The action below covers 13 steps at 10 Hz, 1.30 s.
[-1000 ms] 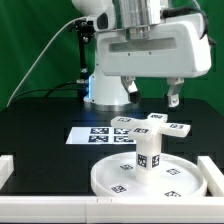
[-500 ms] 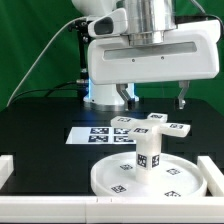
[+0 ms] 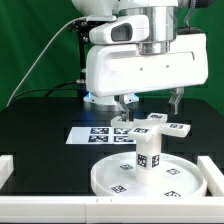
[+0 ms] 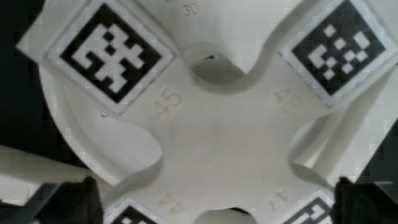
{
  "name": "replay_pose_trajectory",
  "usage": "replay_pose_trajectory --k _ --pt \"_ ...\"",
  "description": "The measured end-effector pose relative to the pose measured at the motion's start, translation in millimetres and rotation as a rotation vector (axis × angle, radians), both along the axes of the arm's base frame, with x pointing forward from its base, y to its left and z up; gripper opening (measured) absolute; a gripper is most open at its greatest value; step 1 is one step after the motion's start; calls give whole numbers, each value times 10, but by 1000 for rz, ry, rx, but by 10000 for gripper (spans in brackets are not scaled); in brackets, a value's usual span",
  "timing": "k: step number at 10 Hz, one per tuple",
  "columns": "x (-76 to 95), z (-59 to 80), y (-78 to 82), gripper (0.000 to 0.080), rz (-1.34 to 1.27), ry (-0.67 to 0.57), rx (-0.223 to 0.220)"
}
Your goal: Assemble round table
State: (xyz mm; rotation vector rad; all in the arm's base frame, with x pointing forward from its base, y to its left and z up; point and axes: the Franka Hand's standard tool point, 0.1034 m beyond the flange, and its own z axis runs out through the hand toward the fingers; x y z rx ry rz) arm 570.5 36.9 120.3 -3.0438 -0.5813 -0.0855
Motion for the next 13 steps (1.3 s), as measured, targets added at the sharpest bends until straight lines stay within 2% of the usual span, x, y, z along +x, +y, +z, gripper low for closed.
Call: replay_pose_trajectory --k 2,6,11,12,13 --pt "-2 -9 -17 649 50 -1 -9" --pt "-64 -170 5 649 -4 31 -15" --pt "-84 -229 1 649 -73 44 -16" --pt "-84 -230 -4 528 -74 44 -16" --pt "-83 -228 -4 439 -75 44 -16"
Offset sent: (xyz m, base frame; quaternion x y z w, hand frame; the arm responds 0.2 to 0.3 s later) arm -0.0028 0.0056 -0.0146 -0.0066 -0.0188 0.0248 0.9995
